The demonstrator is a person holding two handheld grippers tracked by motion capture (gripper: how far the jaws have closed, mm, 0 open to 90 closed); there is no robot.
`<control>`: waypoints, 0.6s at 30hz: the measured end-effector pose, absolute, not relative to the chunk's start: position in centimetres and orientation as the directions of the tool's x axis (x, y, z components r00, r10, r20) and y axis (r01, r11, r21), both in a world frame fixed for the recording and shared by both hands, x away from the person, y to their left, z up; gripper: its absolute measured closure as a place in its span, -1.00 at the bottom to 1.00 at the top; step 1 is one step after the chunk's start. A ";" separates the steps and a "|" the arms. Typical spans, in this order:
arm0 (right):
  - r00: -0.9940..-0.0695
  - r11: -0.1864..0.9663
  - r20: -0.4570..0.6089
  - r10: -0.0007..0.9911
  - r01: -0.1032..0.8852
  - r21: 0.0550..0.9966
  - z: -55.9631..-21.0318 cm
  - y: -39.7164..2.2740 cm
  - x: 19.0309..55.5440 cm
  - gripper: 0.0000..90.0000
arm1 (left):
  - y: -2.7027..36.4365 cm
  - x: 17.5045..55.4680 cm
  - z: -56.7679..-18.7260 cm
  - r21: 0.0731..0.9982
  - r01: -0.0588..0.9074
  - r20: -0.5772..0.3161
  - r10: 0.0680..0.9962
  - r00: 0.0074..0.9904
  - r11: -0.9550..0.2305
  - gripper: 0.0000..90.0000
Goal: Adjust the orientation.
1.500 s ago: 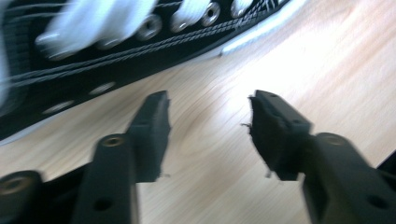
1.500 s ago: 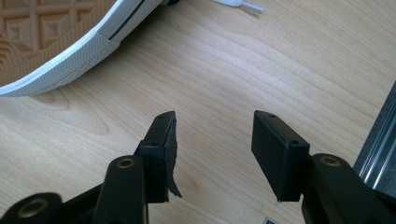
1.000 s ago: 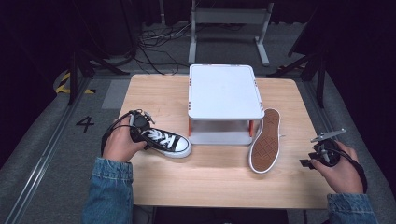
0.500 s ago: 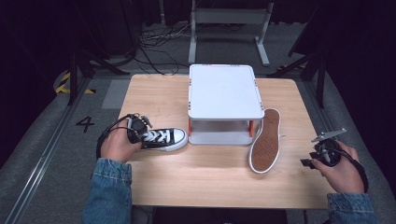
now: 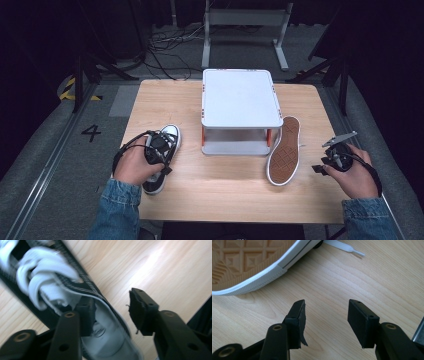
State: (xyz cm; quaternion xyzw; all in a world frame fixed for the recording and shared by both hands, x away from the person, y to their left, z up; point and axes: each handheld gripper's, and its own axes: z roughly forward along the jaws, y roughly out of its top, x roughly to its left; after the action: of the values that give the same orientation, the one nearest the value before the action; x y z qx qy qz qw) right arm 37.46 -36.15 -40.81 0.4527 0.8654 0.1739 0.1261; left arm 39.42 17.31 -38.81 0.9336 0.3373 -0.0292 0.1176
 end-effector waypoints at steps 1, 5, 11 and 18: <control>-0.557 0.528 -0.060 0.829 0.741 0.414 -40.9 -36.2 37.4 0.09 | 16.8 39.4 -38.8 0.199 0.631 -0.132 0.618 0.775 -0.750 0.12; -0.548 0.521 -0.061 0.834 0.747 0.413 -41.0 -36.5 37.1 0.09 | 15.2 39.5 -39.1 0.187 0.611 -0.135 0.596 0.792 -0.769 -0.12; -0.535 0.510 -0.063 0.842 0.753 0.416 -40.9 -37.0 36.8 0.08 | 15.5 39.4 -38.2 0.229 0.612 -0.132 0.599 0.790 -0.757 -0.30; -0.539 0.515 -0.065 0.839 0.751 0.414 -40.9 -36.9 36.7 0.08 | 18.9 38.9 -35.4 0.370 0.624 -0.049 0.656 0.753 -0.688 -0.32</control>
State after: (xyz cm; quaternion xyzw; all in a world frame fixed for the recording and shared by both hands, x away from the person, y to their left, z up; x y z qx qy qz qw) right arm 36.69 -36.90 -40.91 0.4620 0.8605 0.1710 0.1297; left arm 38.87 18.85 -35.45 0.9178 0.3487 0.0437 0.1848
